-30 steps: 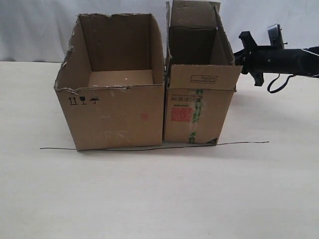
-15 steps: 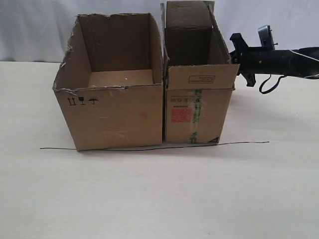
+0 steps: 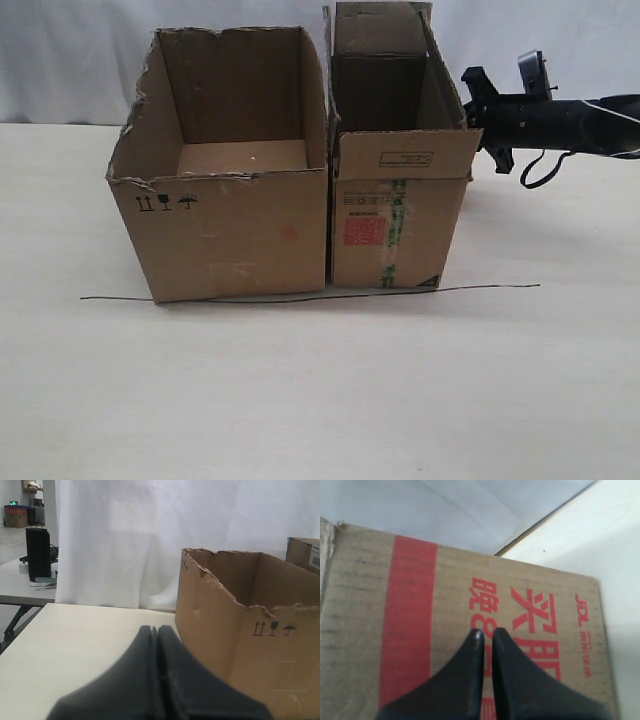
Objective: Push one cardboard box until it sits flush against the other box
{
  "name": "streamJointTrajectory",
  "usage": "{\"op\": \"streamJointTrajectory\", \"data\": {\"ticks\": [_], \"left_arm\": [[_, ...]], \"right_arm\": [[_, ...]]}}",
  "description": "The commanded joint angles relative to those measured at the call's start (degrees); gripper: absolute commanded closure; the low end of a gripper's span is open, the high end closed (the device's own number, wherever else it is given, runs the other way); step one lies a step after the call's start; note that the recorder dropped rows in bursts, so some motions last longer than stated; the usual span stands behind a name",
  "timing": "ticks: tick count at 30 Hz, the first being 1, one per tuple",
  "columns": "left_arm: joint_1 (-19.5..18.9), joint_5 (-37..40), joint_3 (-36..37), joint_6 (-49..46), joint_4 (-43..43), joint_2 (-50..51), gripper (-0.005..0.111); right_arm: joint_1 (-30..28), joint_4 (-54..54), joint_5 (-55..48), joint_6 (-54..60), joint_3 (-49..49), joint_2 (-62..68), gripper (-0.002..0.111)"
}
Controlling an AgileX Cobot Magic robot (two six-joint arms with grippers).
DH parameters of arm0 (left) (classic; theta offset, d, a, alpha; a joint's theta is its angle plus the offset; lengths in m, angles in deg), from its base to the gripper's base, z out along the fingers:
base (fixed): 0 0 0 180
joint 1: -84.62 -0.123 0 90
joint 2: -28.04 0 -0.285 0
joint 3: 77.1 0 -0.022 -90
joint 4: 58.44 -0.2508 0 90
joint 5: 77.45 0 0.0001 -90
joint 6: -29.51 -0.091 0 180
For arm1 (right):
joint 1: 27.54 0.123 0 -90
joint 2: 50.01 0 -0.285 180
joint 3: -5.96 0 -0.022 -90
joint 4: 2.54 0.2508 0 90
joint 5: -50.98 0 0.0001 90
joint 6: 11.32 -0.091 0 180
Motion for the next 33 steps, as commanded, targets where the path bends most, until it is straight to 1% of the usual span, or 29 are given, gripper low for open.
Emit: {"op": "streamJointTrajectory", "data": {"ticks": [1,8,14,17,22,33], "left_arm": [[0.1,-0.4,0.2,0.4,0.0,-0.1,0.107],[0.1,-0.4,0.2,0.4,0.0,-0.1,0.107],[0.1,-0.7,0.2,0.4,0.0,-0.1,0.107],[0.1,-0.7,0.2,0.4,0.0,-0.1,0.107],[0.1,-0.7,0.2,0.4,0.0,-0.1,0.107],[0.1,-0.7,0.2,0.4,0.0,-0.1,0.107]], "right_arm": [[0.1,0.4,-0.2,1.2,0.4,0.1,0.103],[0.1,0.3,-0.8,1.8,0.4,0.3,0.103],[-0.2,0.5,4.2,1.7,0.4,0.3,0.103],[-0.2,3.3,6.2,2.6,0.4,0.6,0.103],[0.0,7.9,6.0,6.3,0.4,1.2,0.103],[0.8,7.7,2.6,7.5,0.4,1.3,0.103]]}}
